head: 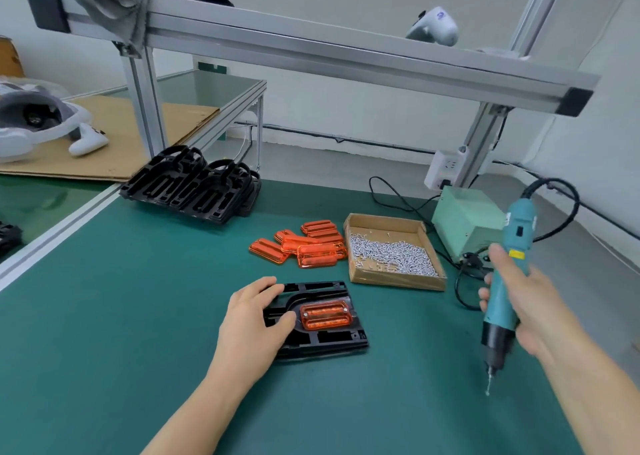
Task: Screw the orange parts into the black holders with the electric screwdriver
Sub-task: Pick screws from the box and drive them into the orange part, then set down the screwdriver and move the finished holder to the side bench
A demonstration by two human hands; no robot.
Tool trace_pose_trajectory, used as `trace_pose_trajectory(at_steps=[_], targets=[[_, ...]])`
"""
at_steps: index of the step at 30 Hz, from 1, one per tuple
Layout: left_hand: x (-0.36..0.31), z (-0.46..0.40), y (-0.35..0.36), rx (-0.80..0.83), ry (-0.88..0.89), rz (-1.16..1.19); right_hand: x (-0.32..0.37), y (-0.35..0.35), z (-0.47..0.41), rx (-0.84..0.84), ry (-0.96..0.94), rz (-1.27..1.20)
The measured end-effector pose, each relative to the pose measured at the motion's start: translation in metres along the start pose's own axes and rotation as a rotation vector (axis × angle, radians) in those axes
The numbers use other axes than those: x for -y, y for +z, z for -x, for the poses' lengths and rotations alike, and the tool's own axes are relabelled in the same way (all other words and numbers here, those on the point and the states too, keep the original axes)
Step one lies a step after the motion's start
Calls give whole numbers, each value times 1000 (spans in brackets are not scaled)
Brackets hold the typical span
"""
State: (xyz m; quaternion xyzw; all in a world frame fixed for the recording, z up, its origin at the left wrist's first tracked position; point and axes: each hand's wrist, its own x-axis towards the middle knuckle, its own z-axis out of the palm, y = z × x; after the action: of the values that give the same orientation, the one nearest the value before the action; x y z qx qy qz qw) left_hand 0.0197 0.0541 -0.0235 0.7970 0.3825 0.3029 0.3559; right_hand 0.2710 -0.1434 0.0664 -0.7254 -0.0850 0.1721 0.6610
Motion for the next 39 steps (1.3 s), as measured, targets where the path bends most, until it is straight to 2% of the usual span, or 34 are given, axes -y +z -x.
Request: trace_pose_trajectory(at_steps=[6, 10, 16, 18, 22, 31, 35, 39], targets=[[-1, 1, 0, -5, 11, -16, -16, -33, -4, 49, 93, 489], [-1, 2, -1, -9, 21, -22, -20, -35, -10, 42, 63, 992], [-1, 2, -1, -16, 35, -26, -28, -25, -22, 21, -5, 1588], [-1, 2, -1, -20, 42, -35, -28, -19, -25, -3, -36, 1711], [-1, 2, 0, -21, 45, -42, -30, -7, -31, 18, -48, 1840], [-3, 2, -1, -20, 43, -48, -29, -12, -38, 26, -81, 1897], [-3, 3, -1, -18, 44, -50, -22, -8, -36, -15, -115, 1846], [-2, 3, -1, -15, 46, -52, -11, 3, -28, -84, -255, 1749]])
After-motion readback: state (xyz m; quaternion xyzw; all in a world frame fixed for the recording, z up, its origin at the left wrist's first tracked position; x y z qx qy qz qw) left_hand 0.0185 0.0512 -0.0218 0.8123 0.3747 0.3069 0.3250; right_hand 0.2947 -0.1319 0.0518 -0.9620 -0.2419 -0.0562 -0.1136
